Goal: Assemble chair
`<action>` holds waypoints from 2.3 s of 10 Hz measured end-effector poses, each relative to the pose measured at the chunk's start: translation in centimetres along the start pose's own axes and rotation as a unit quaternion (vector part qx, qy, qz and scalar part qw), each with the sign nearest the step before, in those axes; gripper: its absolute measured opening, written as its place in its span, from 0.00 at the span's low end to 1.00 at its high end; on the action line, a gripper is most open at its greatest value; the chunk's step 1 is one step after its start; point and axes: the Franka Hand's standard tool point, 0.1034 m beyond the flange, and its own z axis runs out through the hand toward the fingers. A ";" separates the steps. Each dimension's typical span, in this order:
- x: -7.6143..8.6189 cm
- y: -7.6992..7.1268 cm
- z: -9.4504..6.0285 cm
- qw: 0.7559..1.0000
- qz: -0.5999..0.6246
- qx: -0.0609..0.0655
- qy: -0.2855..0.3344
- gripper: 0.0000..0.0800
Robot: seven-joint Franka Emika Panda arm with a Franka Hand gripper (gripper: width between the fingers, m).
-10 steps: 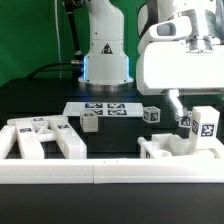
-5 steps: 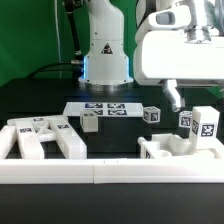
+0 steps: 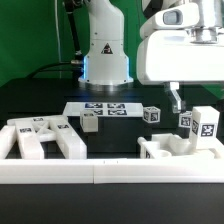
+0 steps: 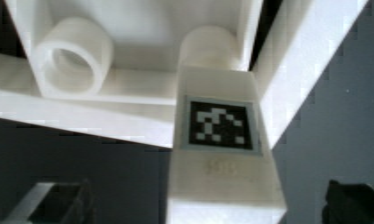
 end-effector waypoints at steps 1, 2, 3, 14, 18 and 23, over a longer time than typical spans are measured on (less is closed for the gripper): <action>-0.1 0.5 0.2 0.999 0.002 0.002 -0.041 0.81; -0.2 0.7 0.1 0.996 0.004 0.006 -0.086 0.81; -0.3 0.6 0.0 0.993 0.004 0.010 -0.120 0.81; 0.3 -0.2 1.1 0.987 0.024 0.011 -0.159 0.36; 0.2 -0.3 1.1 0.982 0.100 0.000 -0.160 0.36; 0.3 -1.2 1.2 0.923 0.354 -0.035 -0.144 0.36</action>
Offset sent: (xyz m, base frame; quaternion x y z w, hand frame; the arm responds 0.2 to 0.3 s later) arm 0.0046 -0.0061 0.0044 0.0009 -0.1285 -0.0013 0.9917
